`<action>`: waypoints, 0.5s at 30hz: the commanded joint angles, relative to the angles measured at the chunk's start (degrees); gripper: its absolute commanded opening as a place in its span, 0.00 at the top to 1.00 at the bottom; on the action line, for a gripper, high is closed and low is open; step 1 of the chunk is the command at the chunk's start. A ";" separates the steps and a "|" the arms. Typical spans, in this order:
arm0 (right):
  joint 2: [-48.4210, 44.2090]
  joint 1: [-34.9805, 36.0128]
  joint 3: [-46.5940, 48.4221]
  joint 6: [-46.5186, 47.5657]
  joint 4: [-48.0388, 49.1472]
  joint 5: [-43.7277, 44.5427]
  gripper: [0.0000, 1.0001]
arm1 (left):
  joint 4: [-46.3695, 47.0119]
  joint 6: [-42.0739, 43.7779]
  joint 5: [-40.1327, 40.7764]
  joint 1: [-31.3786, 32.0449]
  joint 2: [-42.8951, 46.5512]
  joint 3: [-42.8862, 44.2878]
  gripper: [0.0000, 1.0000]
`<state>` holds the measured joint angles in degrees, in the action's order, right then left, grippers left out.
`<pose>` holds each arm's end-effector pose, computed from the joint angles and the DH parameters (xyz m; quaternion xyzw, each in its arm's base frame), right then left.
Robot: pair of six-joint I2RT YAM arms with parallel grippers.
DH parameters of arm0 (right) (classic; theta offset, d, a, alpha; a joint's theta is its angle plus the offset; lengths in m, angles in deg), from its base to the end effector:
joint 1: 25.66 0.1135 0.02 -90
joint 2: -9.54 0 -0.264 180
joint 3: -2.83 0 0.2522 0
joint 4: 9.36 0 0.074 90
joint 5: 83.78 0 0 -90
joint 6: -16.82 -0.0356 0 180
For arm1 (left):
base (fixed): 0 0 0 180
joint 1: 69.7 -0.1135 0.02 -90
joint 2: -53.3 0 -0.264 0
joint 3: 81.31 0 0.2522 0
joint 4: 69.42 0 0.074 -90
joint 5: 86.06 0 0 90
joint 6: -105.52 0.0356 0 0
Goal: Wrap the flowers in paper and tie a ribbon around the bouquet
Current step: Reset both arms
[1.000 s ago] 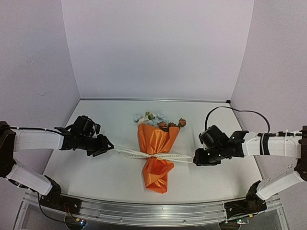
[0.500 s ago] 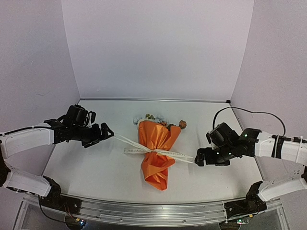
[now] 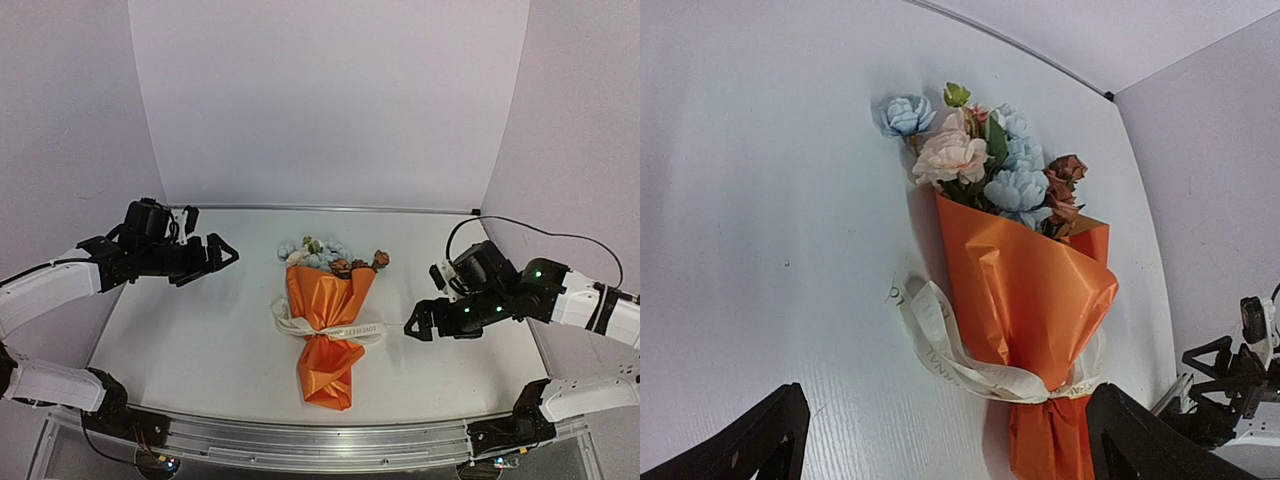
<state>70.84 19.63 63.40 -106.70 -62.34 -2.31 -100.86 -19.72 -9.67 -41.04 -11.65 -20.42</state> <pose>0.1440 0.1530 0.2538 -0.1202 0.9403 0.2517 0.1951 0.2138 -0.1264 0.2717 0.0035 0.8844 -0.3300 0.3300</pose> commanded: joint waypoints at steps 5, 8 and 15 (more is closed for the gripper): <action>-2.58 -0.25 5.06 1.37 0.55 2.14 0.02 | 4.75 2.33 0.48 -0.19 -0.07 6.97 0.00; -2.62 -0.24 5.60 1.81 0.73 2.71 0.02 | 4.54 2.64 1.25 -0.19 -0.78 8.23 0.00; -3.03 -0.29 5.33 2.40 0.75 3.80 0.02 | 4.51 3.43 1.47 -0.19 -1.21 9.52 0.00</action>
